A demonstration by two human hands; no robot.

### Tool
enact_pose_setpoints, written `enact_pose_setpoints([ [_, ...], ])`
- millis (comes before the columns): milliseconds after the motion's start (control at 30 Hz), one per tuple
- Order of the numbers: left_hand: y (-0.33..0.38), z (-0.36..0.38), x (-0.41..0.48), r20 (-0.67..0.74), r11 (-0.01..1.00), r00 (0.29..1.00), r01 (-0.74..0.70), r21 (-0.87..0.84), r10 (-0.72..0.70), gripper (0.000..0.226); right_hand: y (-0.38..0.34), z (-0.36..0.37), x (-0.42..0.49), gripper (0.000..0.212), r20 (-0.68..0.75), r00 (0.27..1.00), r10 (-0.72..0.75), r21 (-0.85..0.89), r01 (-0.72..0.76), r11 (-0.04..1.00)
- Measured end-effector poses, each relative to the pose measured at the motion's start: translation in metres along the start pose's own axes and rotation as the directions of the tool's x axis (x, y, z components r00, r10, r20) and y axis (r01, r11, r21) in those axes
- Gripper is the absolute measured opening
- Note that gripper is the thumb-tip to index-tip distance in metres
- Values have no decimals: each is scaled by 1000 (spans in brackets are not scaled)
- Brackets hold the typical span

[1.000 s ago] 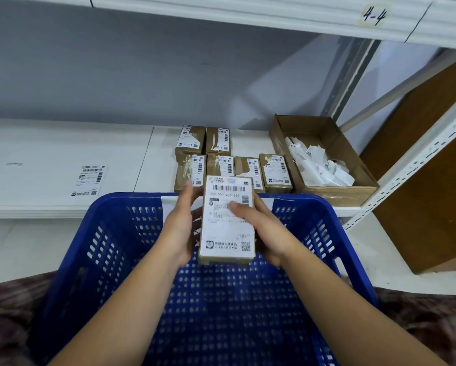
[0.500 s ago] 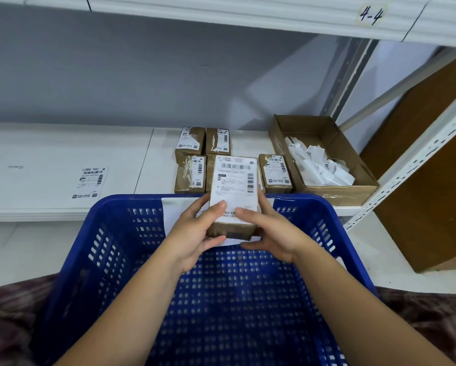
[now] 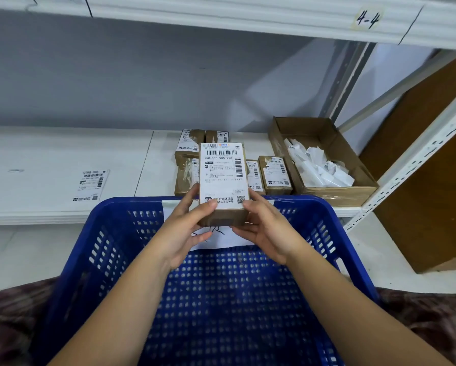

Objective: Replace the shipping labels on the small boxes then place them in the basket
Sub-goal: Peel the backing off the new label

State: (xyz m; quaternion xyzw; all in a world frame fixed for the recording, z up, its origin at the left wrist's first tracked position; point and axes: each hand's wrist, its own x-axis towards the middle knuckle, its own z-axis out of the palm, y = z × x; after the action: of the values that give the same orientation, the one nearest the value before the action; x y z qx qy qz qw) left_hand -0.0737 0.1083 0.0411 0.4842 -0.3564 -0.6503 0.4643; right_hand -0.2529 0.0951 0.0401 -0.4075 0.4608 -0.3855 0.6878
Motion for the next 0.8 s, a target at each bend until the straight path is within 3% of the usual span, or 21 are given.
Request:
enact_pose_setpoints([
  [67, -1, 0, 1, 9, 1000, 1000, -1, -20, 1, 79, 1, 0, 2, 47, -20, 1000, -7, -4, 7, 1000],
  [200, -3, 3, 4, -103, 999, 994, -26, -35, 22, 58, 3, 6, 8, 36, -51, 998, 19, 20, -18, 1000],
  [333, 2, 1, 13, -199, 991, 971, -124, 51, 132, 22, -1, 24, 22, 36, -32, 999, 12, 13, -12, 1000],
  [433, 13, -8, 27, -277, 961, 920, -256, 106, 276, 25, -5, 47, 44, 45, -33, 999, -33, -27, 32, 999],
  [533, 20, -24, 45, -428, 938, 841, -341, 56, 331, 47, -11, 75, 69, 61, -84, 991, -108, -209, 88, 974],
  [667, 26, -53, 72, -507, 903, 748, -371, 215, 428, 35, -16, 101, 103, 42, -62, 983, -170, -343, 139, 929],
  [800, 31, -95, 105, -498, 876, 732, -295, 382, 464, 30, -7, 114, 142, 41, -64, 983, -172, -446, 126, 886],
])
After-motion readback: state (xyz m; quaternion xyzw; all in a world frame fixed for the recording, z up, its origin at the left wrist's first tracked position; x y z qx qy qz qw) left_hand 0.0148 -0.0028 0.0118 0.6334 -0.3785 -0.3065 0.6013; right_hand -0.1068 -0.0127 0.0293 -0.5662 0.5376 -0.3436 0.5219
